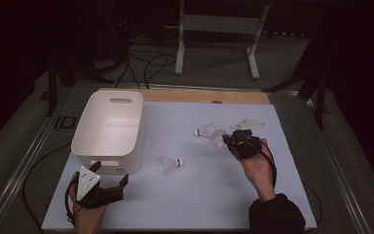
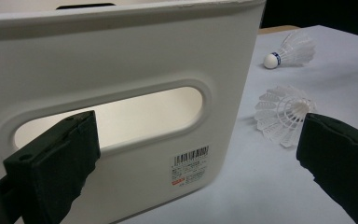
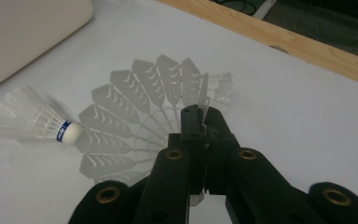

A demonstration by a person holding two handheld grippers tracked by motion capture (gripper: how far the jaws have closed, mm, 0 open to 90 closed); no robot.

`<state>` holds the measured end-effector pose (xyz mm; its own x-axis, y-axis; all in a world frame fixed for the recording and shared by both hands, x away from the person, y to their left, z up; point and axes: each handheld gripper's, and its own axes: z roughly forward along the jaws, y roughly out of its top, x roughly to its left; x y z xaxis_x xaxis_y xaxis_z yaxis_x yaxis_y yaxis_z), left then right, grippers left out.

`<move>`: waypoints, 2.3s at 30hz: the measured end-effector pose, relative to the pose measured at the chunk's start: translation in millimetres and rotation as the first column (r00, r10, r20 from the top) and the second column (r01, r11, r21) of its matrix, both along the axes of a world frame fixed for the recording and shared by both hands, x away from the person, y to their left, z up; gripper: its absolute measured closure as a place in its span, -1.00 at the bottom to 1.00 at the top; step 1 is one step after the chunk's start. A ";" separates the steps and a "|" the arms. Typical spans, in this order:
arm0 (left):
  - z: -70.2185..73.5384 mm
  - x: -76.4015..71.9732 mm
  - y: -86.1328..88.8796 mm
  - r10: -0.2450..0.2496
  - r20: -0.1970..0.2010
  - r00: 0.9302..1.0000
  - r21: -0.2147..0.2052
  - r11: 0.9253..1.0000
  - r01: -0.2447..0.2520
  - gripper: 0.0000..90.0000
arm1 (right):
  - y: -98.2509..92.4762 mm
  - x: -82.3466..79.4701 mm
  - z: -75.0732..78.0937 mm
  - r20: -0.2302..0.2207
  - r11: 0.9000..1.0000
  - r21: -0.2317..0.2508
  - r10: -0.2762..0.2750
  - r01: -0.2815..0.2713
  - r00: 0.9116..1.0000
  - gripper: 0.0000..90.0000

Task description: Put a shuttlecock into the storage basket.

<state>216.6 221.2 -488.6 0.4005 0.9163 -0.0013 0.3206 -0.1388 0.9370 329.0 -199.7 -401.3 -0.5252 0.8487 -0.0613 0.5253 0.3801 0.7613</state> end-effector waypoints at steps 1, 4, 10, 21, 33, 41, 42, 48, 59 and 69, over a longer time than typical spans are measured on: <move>0.0 -0.1 0.0 0.000 0.000 1.000 0.000 1.000 0.000 -1.00 | 0.6 0.5 0.7 -0.001 1.000 0.001 0.003 -0.003 1.000 0.97; 0.1 -0.2 0.0 0.001 0.000 1.000 0.001 1.000 -0.001 -1.00 | 3.5 2.0 2.3 0.002 1.000 0.009 0.006 -0.006 1.000 0.97; 0.2 -0.4 0.3 0.002 0.000 1.000 0.000 1.000 -0.002 -1.00 | 8.1 4.6 3.8 0.006 1.000 0.011 0.009 -0.009 1.000 0.97; 0.4 -0.7 0.3 0.001 0.000 1.000 0.001 1.000 -0.001 -1.00 | 17.5 7.2 6.2 0.012 0.999 0.030 0.022 -0.022 1.000 0.97; 0.4 -0.8 0.4 0.002 0.000 1.000 0.001 1.000 -0.002 -1.00 | 24.7 9.4 8.0 0.013 0.999 0.037 0.035 -0.035 0.999 0.97; 0.5 -0.8 0.5 0.002 0.000 1.000 0.002 1.000 -0.002 -1.00 | 30.6 10.2 9.4 0.013 0.998 0.045 0.042 -0.043 0.999 0.97; 0.5 -0.8 0.5 0.003 0.000 1.000 0.002 1.000 -0.003 -1.00 | 31.1 10.4 9.5 0.014 0.998 0.043 0.045 -0.045 0.999 0.97; 0.6 -0.9 0.5 0.003 0.001 1.000 0.002 1.000 -0.003 -1.00 | 34.4 11.0 11.0 0.019 0.998 0.043 0.049 -0.050 0.999 0.97; 0.6 -0.8 0.7 0.002 0.000 1.000 0.002 1.000 -0.002 -1.00 | 43.5 11.9 14.0 0.029 0.996 0.051 0.066 -0.068 0.997 0.97; 0.5 -0.7 0.6 0.002 -0.001 1.000 0.003 1.000 -0.002 -1.00 | 49.9 13.1 15.1 0.028 0.995 0.056 0.077 -0.078 0.997 0.97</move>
<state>215.9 221.8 -488.2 0.3988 0.9170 0.0008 0.3217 -0.1408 0.9363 342.1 -149.8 -386.2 -0.5886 0.8079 -0.0286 0.4757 0.3747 0.7958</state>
